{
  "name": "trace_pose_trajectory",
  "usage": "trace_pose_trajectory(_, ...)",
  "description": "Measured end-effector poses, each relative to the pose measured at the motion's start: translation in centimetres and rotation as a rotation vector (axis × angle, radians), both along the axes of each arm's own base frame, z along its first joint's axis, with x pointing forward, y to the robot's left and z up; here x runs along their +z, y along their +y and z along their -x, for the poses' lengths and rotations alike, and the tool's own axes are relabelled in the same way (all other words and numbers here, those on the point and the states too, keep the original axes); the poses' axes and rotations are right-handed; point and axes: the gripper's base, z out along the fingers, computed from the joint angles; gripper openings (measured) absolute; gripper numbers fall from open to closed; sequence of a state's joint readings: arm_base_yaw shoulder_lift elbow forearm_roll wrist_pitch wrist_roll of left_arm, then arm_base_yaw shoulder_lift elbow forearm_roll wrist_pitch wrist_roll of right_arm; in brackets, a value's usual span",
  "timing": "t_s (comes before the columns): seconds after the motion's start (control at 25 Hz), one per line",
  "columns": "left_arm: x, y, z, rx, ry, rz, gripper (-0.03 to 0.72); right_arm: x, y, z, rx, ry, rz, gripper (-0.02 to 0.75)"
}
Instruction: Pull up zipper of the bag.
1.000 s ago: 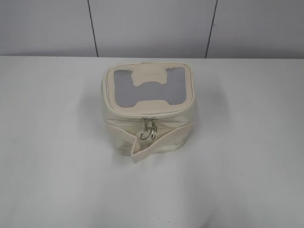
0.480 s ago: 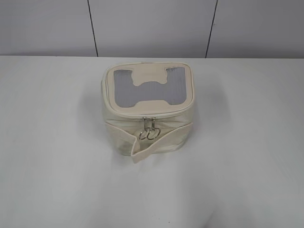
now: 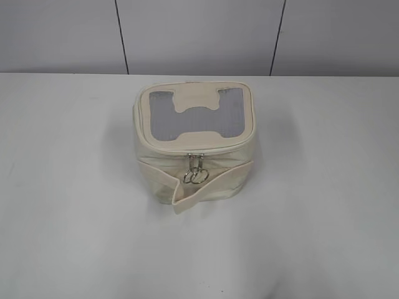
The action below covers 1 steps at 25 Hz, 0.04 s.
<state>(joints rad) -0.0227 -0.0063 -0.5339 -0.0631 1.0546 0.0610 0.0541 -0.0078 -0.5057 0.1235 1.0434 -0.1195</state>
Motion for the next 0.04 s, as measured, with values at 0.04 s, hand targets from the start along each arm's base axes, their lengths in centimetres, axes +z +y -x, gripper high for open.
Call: trace_pose_trajectory(0.04,0.0,0.0,0.0,0.0,0.0,0.0,0.239,0.0,0.0,0.0,0.0,0.0,0.0,0.423)
